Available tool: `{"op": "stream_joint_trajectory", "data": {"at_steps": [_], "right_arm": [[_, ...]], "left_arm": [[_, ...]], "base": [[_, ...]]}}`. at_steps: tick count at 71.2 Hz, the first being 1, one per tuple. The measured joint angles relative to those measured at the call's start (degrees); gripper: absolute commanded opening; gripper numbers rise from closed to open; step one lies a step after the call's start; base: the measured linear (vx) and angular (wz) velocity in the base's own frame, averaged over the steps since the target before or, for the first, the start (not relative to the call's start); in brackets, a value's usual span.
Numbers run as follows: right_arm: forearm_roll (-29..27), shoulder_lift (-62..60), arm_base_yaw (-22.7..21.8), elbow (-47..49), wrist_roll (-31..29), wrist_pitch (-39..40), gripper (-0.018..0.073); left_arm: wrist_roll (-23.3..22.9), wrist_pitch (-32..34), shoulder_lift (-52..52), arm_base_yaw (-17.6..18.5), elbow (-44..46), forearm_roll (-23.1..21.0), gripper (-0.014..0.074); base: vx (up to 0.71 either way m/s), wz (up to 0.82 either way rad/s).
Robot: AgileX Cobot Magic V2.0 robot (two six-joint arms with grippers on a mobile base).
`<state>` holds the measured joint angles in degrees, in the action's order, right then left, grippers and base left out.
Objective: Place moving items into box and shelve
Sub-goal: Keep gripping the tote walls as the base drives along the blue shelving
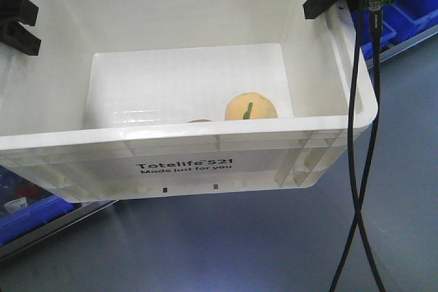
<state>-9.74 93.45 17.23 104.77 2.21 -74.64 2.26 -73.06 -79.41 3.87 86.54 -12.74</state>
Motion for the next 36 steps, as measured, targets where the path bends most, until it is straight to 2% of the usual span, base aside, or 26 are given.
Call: {"op": "stream_joint_trajectory", "data": {"at_steps": [36], "right_arm": [[0.10, 0.00, 0.00, 0.00, 0.00, 0.00, -0.0012]], "left_arm": [[-0.01, 0.00, 0.00, 0.00, 0.00, -0.02, -0.0017]], "base": [[0.07, 0.53]]}}
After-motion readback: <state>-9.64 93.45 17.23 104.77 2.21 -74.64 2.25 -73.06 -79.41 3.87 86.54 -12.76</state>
